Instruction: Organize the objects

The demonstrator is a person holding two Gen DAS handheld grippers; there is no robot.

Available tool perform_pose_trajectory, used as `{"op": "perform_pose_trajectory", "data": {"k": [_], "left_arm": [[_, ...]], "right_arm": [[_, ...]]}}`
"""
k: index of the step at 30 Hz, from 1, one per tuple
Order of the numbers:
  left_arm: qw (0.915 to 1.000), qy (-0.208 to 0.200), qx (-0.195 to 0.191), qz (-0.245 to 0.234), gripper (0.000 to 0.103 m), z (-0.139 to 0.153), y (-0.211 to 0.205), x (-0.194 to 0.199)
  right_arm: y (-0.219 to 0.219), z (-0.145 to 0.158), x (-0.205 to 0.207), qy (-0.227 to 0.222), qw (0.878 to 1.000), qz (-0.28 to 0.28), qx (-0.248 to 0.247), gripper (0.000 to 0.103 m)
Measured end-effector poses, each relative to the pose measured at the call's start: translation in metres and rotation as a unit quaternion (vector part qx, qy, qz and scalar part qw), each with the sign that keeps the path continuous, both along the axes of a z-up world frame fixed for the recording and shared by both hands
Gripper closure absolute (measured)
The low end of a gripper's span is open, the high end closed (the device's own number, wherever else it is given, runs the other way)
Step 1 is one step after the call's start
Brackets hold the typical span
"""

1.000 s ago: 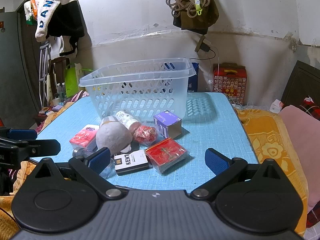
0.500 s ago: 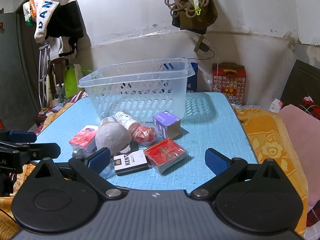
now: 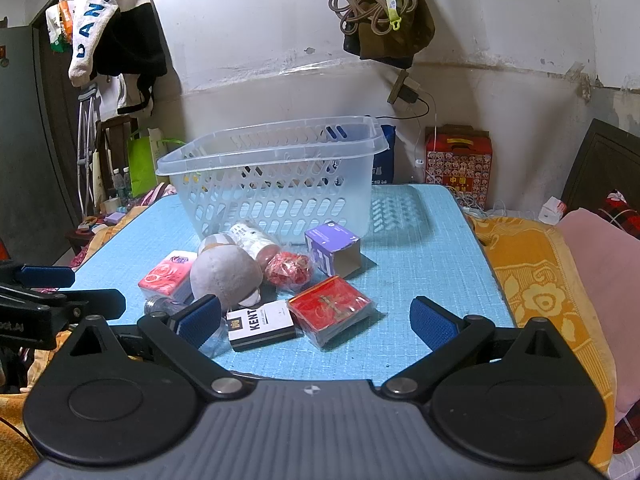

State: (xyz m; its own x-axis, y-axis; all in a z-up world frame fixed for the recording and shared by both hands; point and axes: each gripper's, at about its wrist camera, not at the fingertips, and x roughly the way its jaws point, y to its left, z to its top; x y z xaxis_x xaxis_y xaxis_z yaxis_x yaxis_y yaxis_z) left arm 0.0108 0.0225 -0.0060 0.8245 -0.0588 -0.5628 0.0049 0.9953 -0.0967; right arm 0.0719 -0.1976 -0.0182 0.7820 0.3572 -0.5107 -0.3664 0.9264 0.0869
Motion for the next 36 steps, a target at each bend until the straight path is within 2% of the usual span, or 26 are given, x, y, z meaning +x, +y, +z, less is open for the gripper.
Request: {"op": "perform_pose_trajectory", "data": {"k": [7,10,14,17,23,26,31,36], "left_arm": [[0.9997,0.008,-0.006,0.023,0.0,-0.006,0.002,0.004],[0.9995,0.023,0.008,0.022,0.0,-0.015,-0.006,0.01],[0.9982,0.047,0.031,0.019,0.001,-0.031,-0.019,0.025],[0.9963,0.062,0.05,0.033,0.003,-0.043,-0.025,0.039],[0.9954,0.079,0.033,0.043,0.003,-0.062,-0.026,0.067],[0.9938,0.083,0.051,0.054,0.009,-0.067,-0.031,0.071],[0.9947,0.077,0.046,0.05,0.009,-0.068,-0.026,0.066],[0.995,0.077,0.037,0.052,0.012,-0.067,-0.02,0.069]], "right_arm": [[-0.001,-0.004,0.005,0.005,1.0,-0.016,-0.008,0.001],[-0.004,-0.008,0.011,0.017,0.999,-0.027,-0.014,0.005],[-0.011,-0.012,0.016,0.032,0.999,-0.04,-0.005,0.006],[-0.016,-0.012,0.017,0.037,0.998,-0.045,0.006,0.006],[-0.02,-0.013,0.019,0.042,0.998,-0.049,0.013,0.006],[-0.017,-0.019,0.024,0.052,0.998,-0.044,0.006,0.006],[-0.005,-0.036,0.031,0.082,0.996,-0.029,-0.016,0.006],[0.007,-0.038,0.028,0.072,0.996,-0.02,-0.045,0.007]]}}
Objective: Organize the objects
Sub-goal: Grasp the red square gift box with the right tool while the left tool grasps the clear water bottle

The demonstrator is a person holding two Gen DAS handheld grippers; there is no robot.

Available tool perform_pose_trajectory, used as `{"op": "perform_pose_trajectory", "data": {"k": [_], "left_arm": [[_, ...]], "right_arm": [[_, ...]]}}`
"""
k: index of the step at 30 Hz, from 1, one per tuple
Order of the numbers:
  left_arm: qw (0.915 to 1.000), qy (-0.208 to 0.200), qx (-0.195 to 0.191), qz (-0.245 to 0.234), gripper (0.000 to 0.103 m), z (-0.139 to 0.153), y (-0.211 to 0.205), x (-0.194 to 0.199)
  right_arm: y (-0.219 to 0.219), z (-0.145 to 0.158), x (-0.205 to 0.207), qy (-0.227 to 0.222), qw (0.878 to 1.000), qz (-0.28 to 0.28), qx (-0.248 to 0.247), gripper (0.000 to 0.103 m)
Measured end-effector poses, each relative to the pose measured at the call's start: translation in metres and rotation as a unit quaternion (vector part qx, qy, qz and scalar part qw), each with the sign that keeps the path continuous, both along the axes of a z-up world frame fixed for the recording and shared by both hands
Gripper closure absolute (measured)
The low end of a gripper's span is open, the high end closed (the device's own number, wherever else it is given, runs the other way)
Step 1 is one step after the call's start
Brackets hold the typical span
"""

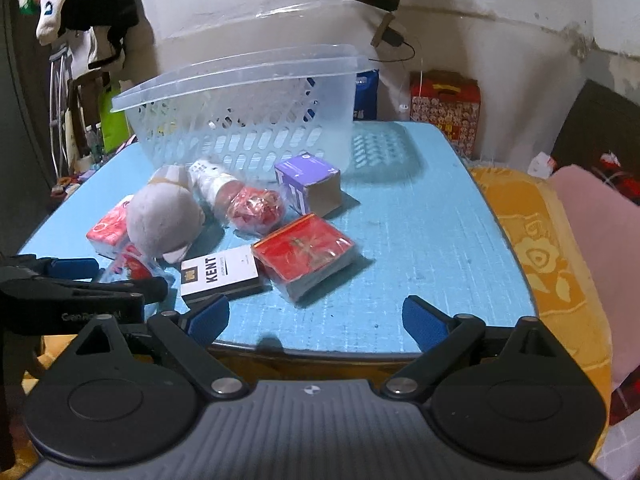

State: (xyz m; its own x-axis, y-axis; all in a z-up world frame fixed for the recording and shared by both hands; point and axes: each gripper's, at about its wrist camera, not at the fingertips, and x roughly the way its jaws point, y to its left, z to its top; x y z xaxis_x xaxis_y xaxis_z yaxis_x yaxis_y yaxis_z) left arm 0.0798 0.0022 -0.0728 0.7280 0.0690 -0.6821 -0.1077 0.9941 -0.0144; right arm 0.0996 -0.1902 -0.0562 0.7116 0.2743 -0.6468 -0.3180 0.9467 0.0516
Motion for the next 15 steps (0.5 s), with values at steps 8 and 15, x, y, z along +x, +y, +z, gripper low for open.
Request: {"op": "perform_pose_trajectory", "data": {"k": [8,15], "left_arm": [[0.9998,-0.013,0.007,-0.012,0.048,0.003,-0.001,-0.004],[0.9996,-0.014,0.004,-0.025,0.053,0.003,0.001,-0.006]], "right_arm": [[0.02,-0.015,0.025,-0.004,0.999,0.001,-0.05,0.021],[0.018,-0.023,0.041,-0.027,0.998,0.006,-0.052,0.021]]}}
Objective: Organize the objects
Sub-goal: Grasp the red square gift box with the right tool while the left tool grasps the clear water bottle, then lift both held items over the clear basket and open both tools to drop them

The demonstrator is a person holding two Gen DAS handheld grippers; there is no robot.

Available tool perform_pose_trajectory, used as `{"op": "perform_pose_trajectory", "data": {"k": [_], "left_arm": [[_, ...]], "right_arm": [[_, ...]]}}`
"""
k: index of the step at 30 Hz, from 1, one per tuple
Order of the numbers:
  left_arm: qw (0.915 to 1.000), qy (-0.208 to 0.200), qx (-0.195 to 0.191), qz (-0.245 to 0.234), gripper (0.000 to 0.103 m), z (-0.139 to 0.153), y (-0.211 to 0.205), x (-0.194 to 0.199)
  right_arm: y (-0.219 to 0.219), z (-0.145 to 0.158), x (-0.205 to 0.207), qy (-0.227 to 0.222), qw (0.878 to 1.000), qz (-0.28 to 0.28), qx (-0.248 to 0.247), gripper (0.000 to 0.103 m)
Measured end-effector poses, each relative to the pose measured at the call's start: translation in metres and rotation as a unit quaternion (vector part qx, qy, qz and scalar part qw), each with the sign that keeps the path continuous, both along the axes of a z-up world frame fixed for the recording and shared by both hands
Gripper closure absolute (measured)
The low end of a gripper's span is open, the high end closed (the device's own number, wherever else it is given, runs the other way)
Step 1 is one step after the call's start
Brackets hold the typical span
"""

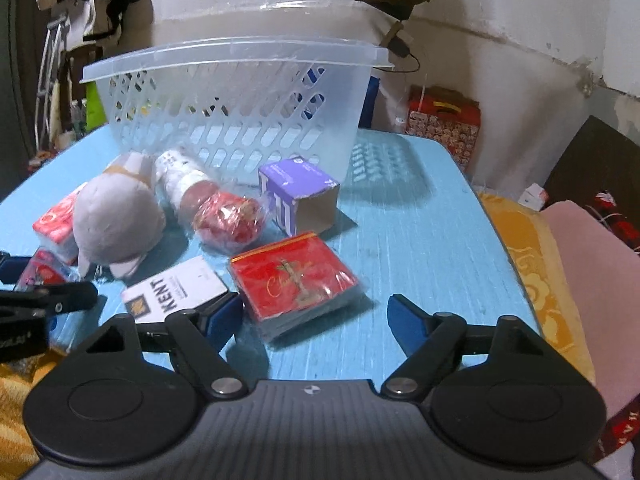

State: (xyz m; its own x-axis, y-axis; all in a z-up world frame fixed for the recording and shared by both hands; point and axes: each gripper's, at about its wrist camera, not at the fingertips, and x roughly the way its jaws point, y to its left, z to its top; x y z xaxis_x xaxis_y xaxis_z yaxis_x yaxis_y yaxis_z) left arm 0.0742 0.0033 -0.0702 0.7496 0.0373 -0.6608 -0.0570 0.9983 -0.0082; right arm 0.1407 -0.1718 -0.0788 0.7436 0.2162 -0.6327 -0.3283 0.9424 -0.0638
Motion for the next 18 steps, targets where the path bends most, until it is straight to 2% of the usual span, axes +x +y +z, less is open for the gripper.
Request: {"op": "perform_pose_trajectory", "data": {"k": [3,4,5,9,14,18], "left_arm": [[1.0,0.0,-0.001,-0.005,0.054,0.0,0.001,0.001],[1.0,0.001,-0.001,-0.006,0.054,0.0,0.001,0.001],[1.0,0.002,-0.004,-0.008,0.054,0.0,0.002,0.001],[0.9996,0.006,-0.027,-0.011,0.055,0.002,0.008,0.002],[0.9992,0.003,-0.029,-0.028,0.055,0.006,0.001,-0.002],[0.9986,-0.005,-0.04,-0.034,0.056,0.016,0.001,-0.006]], "right_arm": [[-0.006,-0.002,0.007,0.006,1.0,0.007,0.021,0.021],[-0.009,-0.003,0.009,0.007,1.0,0.011,0.028,0.024],[-0.01,-0.002,0.009,0.004,1.0,0.015,0.027,0.034],[-0.013,0.001,0.007,0.011,0.999,0.024,0.035,0.036],[-0.015,0.008,-0.002,0.003,0.999,0.017,0.031,0.036],[-0.023,0.019,-0.001,-0.003,0.999,0.006,0.052,0.036]]}}
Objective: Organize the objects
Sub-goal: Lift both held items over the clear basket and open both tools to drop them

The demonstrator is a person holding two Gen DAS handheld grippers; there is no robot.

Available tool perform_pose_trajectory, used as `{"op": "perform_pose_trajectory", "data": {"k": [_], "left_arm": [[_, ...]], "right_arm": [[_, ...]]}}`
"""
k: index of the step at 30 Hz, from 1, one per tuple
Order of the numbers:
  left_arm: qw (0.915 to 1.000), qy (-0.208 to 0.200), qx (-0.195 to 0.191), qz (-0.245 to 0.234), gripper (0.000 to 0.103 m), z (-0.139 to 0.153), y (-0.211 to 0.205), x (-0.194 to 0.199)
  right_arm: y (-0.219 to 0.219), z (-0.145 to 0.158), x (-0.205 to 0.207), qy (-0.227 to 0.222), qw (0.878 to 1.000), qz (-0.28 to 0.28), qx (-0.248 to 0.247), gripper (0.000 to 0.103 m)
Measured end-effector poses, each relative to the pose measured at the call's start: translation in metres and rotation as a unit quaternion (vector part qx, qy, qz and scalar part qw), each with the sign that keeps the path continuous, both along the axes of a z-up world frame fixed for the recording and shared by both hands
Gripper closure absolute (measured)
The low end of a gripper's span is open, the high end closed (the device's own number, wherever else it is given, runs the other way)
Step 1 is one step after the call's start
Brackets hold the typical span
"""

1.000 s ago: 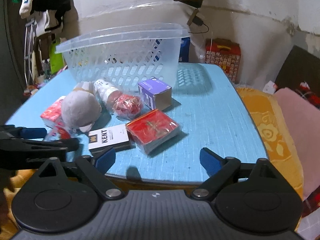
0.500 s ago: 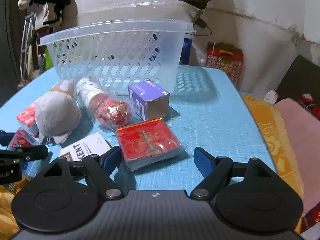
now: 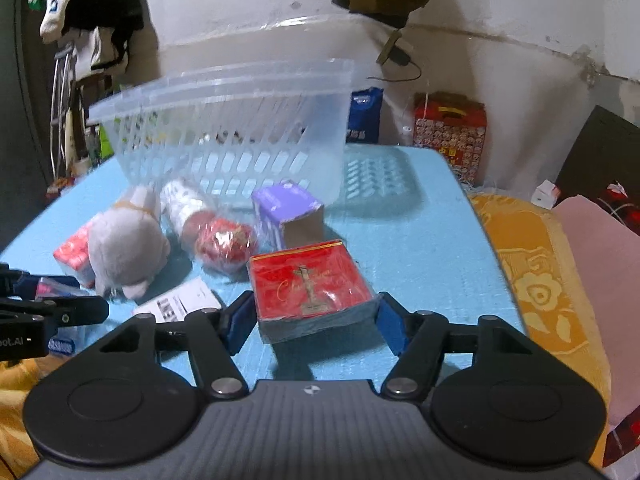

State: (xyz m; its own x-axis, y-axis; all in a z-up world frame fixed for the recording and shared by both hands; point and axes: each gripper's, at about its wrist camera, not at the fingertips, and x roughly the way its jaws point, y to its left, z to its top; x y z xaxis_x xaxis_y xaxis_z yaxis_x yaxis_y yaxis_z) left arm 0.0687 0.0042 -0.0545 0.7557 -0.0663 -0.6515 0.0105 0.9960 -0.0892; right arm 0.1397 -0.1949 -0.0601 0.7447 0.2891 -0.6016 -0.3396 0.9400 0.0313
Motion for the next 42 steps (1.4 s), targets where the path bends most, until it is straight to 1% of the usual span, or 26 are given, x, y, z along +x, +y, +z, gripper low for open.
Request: {"op": "perform_pose_trajectory", "data": {"k": [5,9,15,20,23,25,28,32,34,36,38,40,42], "left_arm": [[0.9999,-0.005,-0.015,0.005,0.056,0.007,0.007,0.0],[0.9993,-0.018,-0.031,0.005,0.056,0.018,0.013,-0.003],[0.9984,-0.028,-0.049,0.003,0.056,0.027,0.017,-0.002],[0.9966,-0.051,-0.064,0.005,0.057,0.043,0.022,-0.004],[0.9962,-0.061,-0.062,0.007,0.057,0.053,0.025,0.0],[0.995,-0.069,-0.071,0.011,0.057,0.061,0.031,0.003],[0.9918,-0.094,-0.084,0.019,0.057,0.083,0.042,0.01],[0.9858,-0.137,-0.094,0.025,0.057,0.121,0.053,0.028],[0.9828,-0.154,-0.098,0.03,0.057,0.135,0.059,0.043],[0.9801,-0.166,-0.101,0.037,0.057,0.148,0.066,0.063],[0.9781,-0.171,-0.109,0.047,0.057,0.154,0.073,0.086],[0.9775,-0.171,-0.11,0.057,0.057,0.154,0.08,0.114],[0.9785,-0.16,-0.11,0.069,0.057,0.149,0.087,0.145]], "right_arm": [[-0.006,0.014,-0.003,-0.012,1.0,-0.006,0.025,0.036],[-0.007,0.023,-0.005,-0.017,0.999,-0.005,0.042,0.036],[-0.004,0.029,-0.011,-0.026,0.999,-0.003,0.045,0.036],[-0.001,0.035,-0.015,-0.036,0.999,-0.003,0.039,0.036],[0.004,0.045,-0.017,-0.05,0.998,0.0,0.037,0.036],[0.008,0.055,-0.018,-0.061,0.997,0.003,0.039,0.036],[0.018,0.075,-0.013,-0.079,0.996,0.011,0.043,0.036],[0.039,0.109,0.007,-0.111,0.993,0.018,0.043,0.036],[0.053,0.124,0.029,-0.118,0.992,0.02,0.038,0.036],[0.063,0.13,0.048,-0.123,0.992,0.015,0.027,0.036],[0.074,0.13,0.075,-0.12,0.993,0.009,0.016,0.036],[0.08,0.125,0.097,-0.113,0.994,0.004,0.004,0.036],[0.083,0.117,0.124,-0.1,0.995,-0.007,-0.006,0.036]]}}
